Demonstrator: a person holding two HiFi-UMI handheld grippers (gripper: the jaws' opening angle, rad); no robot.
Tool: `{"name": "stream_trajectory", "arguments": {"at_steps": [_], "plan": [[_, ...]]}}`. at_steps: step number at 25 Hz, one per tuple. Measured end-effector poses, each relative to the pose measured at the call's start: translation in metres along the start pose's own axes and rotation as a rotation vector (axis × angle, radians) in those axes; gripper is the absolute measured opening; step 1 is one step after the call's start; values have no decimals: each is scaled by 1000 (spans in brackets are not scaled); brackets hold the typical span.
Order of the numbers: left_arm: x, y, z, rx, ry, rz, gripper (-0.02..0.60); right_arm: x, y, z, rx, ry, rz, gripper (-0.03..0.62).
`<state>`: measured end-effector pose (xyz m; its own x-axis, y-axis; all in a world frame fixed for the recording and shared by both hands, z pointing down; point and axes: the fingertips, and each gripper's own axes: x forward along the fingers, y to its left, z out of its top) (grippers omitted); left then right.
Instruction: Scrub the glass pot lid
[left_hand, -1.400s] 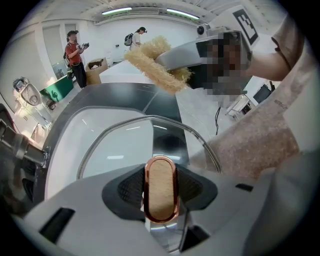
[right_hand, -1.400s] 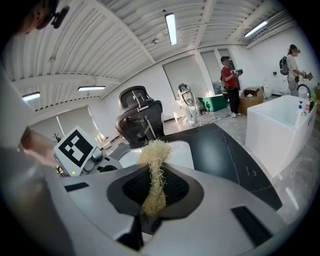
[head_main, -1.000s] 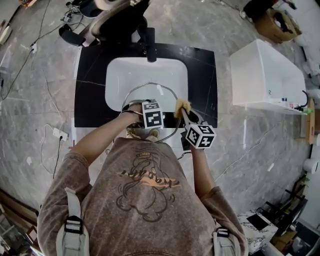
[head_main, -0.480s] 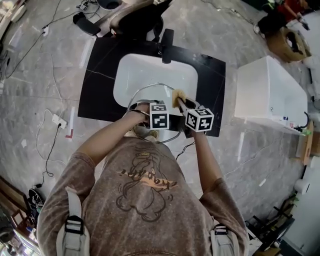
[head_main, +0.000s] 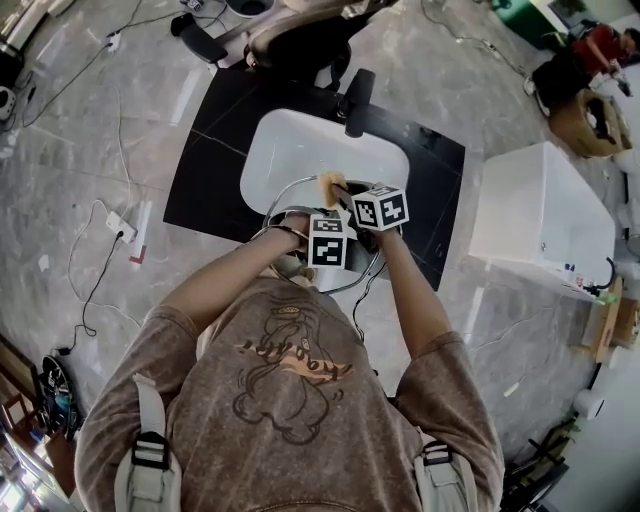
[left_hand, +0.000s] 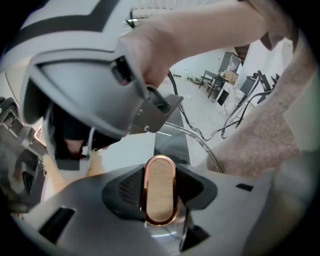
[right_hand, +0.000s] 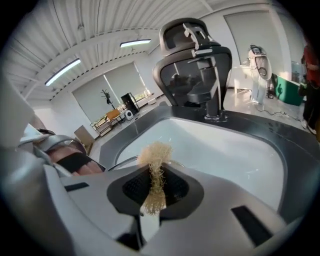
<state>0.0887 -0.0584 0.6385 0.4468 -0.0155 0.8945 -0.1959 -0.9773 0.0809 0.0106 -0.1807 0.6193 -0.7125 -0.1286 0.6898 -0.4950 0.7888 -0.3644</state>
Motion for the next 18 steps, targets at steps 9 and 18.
{"name": "stream_trajectory", "arguments": {"at_steps": [9,18], "plan": [[0,-2,0,-4,-7,8,179,37,37,1,-62,138,156,49],[0,0,2,-24,-16,3,179,44,38,-7,-103,227,202,48]]}}
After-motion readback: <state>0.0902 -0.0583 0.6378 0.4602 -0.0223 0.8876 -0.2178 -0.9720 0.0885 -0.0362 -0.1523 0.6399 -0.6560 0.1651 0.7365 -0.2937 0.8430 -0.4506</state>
